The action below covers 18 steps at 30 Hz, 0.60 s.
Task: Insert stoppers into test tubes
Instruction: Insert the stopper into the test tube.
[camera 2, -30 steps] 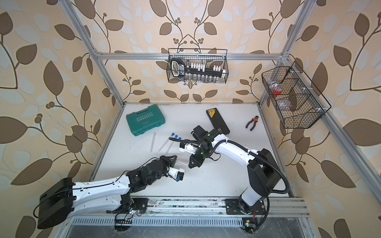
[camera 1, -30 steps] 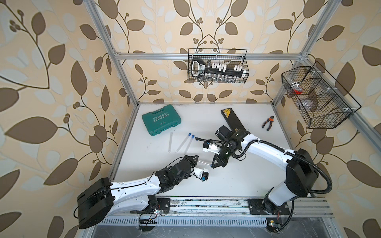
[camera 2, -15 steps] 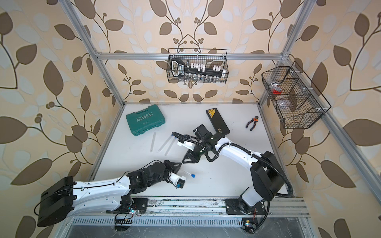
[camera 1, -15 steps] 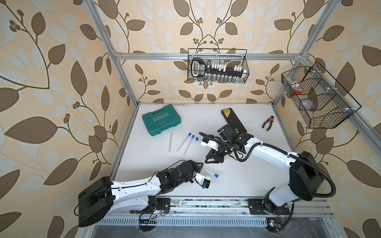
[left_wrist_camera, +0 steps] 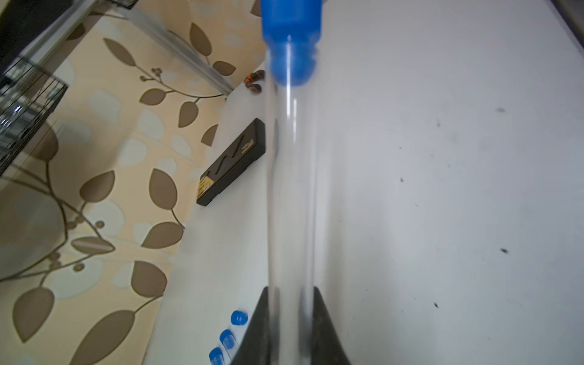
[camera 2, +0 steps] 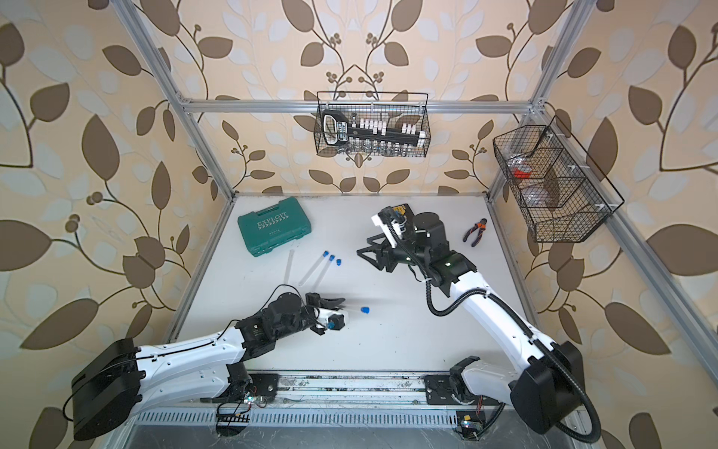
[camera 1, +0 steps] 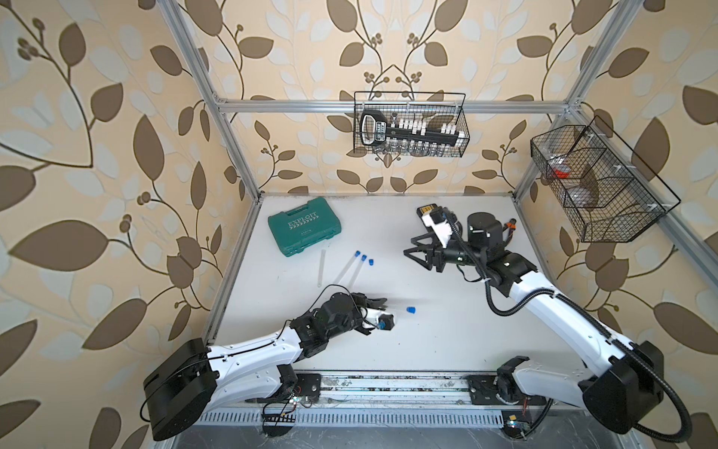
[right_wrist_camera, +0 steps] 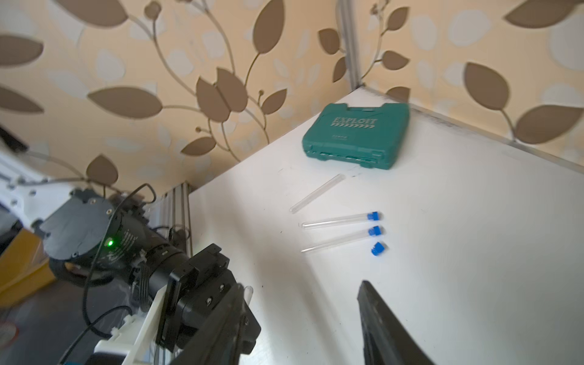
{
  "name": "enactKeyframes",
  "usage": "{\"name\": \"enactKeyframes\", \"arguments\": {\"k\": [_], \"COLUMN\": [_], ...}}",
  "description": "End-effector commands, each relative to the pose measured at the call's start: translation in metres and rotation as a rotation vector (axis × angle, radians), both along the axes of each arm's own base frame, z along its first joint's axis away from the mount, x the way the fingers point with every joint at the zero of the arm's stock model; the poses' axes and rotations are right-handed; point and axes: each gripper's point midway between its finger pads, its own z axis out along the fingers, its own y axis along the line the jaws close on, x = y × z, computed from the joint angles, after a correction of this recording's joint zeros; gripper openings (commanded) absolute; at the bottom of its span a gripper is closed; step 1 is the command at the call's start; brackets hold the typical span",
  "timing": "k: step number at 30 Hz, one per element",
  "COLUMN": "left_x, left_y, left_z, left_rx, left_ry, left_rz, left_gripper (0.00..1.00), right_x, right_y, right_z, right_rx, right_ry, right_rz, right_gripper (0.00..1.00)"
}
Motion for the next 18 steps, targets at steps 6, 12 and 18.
{"name": "enactKeyframes", "arguments": {"k": [6,12,18], "left_x": [0.028,0.033,0.024], "left_y": [0.003,0.007,-0.005], "left_z": [0.084,0.109,0.123], "left_rx": [-0.576,-0.764,-0.809], "left_ry": [0.23,0.286,0.307], "left_rz": [0.167,0.119,0.005], "left_gripper": [0.0,0.0,0.0], "right_x": [-0.028,-0.055,-0.069], "right_y": [-0.026,-0.005,0.028], "right_z": [0.011,0.053,0.063], "right_rx": [0.3,0.525,0.486], "right_ry": [0.552,0.714,0.773], "right_rz": [-0.121,0.067,0.171], "right_gripper": [0.57,0.73,0.77]}}
